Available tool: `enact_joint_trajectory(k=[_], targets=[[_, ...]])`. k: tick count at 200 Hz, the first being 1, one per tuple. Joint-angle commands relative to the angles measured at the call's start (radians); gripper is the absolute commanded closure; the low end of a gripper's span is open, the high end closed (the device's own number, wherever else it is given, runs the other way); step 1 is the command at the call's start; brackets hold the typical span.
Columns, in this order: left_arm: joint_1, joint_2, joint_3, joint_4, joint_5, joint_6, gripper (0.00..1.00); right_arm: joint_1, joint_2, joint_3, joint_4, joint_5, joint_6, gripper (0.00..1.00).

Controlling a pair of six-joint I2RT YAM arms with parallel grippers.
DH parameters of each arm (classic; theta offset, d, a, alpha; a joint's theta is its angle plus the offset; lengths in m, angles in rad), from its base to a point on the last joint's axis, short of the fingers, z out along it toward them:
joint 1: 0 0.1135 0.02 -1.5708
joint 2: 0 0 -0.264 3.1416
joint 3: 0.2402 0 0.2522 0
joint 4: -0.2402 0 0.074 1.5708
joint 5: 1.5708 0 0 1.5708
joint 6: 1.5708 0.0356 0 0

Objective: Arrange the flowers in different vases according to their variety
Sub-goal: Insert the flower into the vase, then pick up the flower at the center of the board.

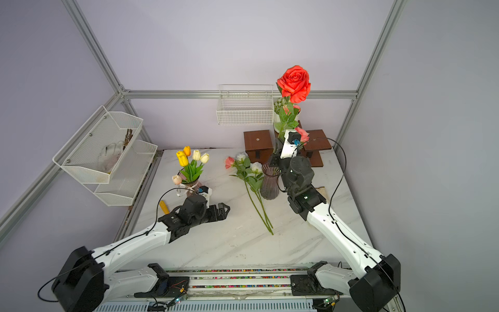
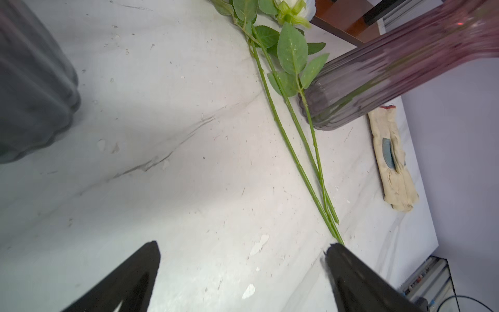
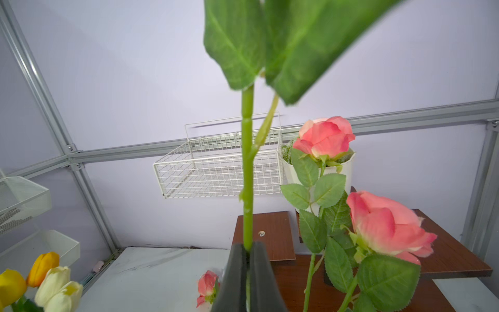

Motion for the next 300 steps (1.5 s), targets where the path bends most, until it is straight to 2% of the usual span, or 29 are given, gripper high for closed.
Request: enact_joint_trajectory(k=[1,40,47,59,72,87,94,96,100,122,124,129,172,196,240,254,272,300], targets=[[-0.007,0.160,0.129,0.096,-0.019,0.004,0.02,-0.037,0.035,-0.047,0.113,-0.040,0.044,1.00],[-0.008,0.450,0.358,0.030,-0.007,0.002,0.06,-0.058,0.087,-0.140,0.139,-0.090,0.106,1.00],[-0.008,0.492,0.389,0.018,-0.005,-0.001,0.08,-0.058,0.088,-0.149,0.116,-0.101,0.114,0.82],[-0.008,0.552,0.440,0.000,-0.006,-0.012,0.11,-0.058,0.076,-0.156,0.072,-0.106,0.124,0.63],[-0.010,0.605,0.491,-0.015,-0.004,-0.022,0.14,-0.058,0.045,-0.170,0.031,-0.102,0.134,0.52],[-0.012,0.664,0.555,-0.044,-0.005,-0.023,0.16,-0.057,-0.004,-0.168,-0.047,-0.091,0.142,0.45],[-0.013,0.693,0.588,-0.067,-0.012,-0.022,0.17,-0.058,-0.024,-0.165,-0.088,-0.091,0.144,0.45],[-0.013,0.701,0.598,-0.074,-0.015,-0.022,0.18,-0.058,-0.031,-0.165,-0.098,-0.088,0.148,0.40],[-0.016,0.717,0.619,-0.090,-0.019,-0.021,0.18,-0.058,-0.045,-0.163,-0.125,-0.086,0.149,0.38],[-0.025,0.800,0.723,-0.188,-0.068,-0.001,0.19,-0.058,-0.123,-0.157,-0.250,-0.101,0.160,0.36],[-0.026,0.807,0.730,-0.198,-0.074,-0.001,0.20,-0.058,-0.129,-0.156,-0.259,-0.104,0.162,0.32],[-0.029,0.823,0.752,-0.220,-0.088,0.002,0.21,-0.058,-0.145,-0.155,-0.286,-0.108,0.162,0.30],[-0.052,0.933,0.882,-0.333,-0.168,0.015,0.30,-0.058,-0.252,-0.185,-0.465,-0.185,0.208,0.26],[-0.064,0.992,0.967,-0.423,-0.233,0.023,0.44,-0.058,-0.276,-0.217,-0.525,-0.251,0.227,0.24],[-0.078,1.057,1.044,-0.538,-0.342,0.029,0.62,-0.058,-0.328,-0.284,-0.564,-0.314,0.243,0.18],[-0.078,1.062,1.045,-0.561,-0.367,0.030,0.67,-0.058,-0.346,-0.297,-0.578,-0.319,0.250,0.16],[-0.079,1.056,1.035,-0.591,-0.407,0.019,0.81,-0.057,-0.363,-0.315,-0.588,-0.338,0.258,0.12],[-0.079,0.980,0.983,-0.602,-0.472,0.006,0.97,-0.058,-0.374,-0.352,-0.603,-0.376,0.261,0.05]])
